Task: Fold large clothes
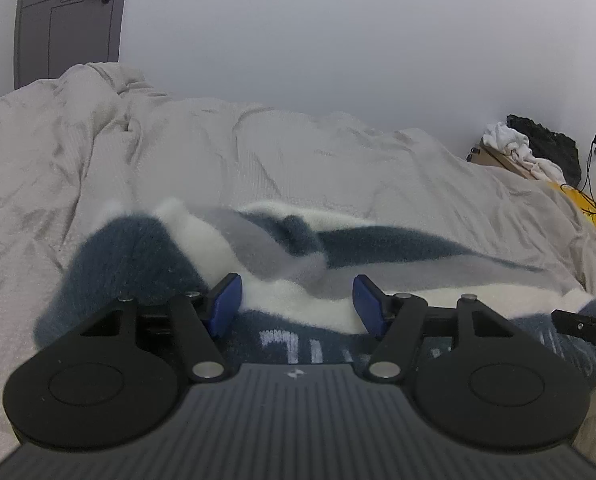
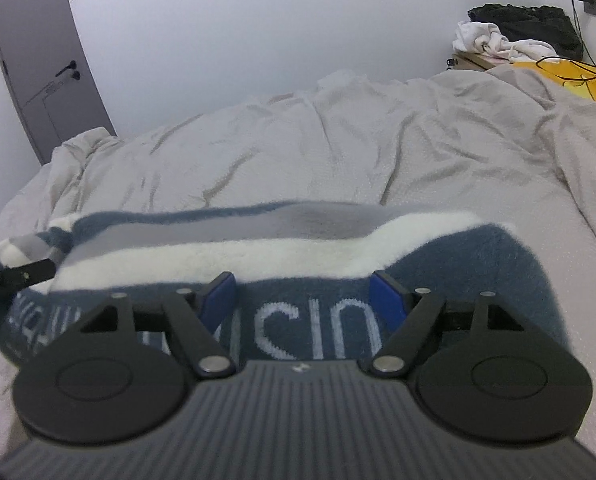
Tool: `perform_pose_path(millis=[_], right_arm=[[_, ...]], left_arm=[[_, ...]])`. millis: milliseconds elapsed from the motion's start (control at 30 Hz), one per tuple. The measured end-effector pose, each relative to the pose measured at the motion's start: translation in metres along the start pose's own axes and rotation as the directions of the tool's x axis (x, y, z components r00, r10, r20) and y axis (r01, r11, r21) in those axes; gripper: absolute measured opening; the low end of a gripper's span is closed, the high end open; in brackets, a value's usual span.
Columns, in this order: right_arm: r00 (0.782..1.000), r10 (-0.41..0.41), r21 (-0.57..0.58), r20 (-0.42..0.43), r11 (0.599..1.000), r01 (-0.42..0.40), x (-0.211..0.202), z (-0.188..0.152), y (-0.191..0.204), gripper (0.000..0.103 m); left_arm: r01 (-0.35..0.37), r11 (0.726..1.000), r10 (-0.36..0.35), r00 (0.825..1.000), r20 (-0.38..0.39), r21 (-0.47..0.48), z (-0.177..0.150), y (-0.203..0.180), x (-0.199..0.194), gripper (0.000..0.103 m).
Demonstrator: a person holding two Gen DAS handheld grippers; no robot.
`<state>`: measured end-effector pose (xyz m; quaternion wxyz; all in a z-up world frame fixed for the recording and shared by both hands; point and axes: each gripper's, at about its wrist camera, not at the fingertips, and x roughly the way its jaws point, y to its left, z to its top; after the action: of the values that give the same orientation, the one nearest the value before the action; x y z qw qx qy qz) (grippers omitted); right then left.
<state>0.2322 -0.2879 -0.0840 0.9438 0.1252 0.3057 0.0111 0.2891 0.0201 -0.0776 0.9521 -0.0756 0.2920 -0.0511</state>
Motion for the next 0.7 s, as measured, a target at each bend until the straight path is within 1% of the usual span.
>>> perform_pose_path(millis=[167, 233, 300, 433, 533, 600, 700], right_arm=[[1.0, 0.014, 0.021, -0.001, 1.0, -0.014, 0.014, -0.003, -0.005, 0.077], [1.0, 0.013, 0.024, 0.004, 1.0, -0.013, 0.016, -0.004, -0.004, 0.077], [1.0, 0.009, 0.026, 0.009, 1.0, -0.009, 0.014, -0.003, -0.002, 0.077], [1.0, 0.0, 0.068, 0.019, 0.998, -0.001, 0.0, -0.003, 0.0, 0.076], [0.999, 0.0, 0.077, 0.05, 0.997, -0.004, -0.02, -0.003, 0.001, 0.076], [0.997, 0.016, 0.098, 0.073, 0.995, -0.023, -0.037, -0.005, 0.001, 0.076], [0.996, 0.046, 0.105, 0.081, 0.993, -0.055, -0.057, -0.013, 0.003, 0.076]], left_arm=[[-0.031, 0.998, 0.032, 0.999, -0.013, 0.048, -0.002, -0.004, 0.019, 0.068], [-0.038, 0.998, 0.038, 0.999, -0.005, 0.058, -0.002, -0.006, 0.019, 0.068], [-0.029, 0.998, 0.029, 1.0, 0.002, 0.049, -0.001, -0.006, 0.015, 0.068], [0.015, 1.0, -0.014, 1.0, 0.019, -0.018, 0.001, 0.001, -0.005, 0.068], [0.005, 0.999, -0.004, 0.999, 0.036, -0.037, -0.001, 0.005, -0.027, 0.068], [-0.007, 0.998, 0.01, 0.999, 0.048, -0.055, -0.006, 0.006, -0.043, 0.068], [0.007, 0.995, -0.002, 0.999, 0.05, -0.101, -0.014, 0.009, -0.064, 0.068]])
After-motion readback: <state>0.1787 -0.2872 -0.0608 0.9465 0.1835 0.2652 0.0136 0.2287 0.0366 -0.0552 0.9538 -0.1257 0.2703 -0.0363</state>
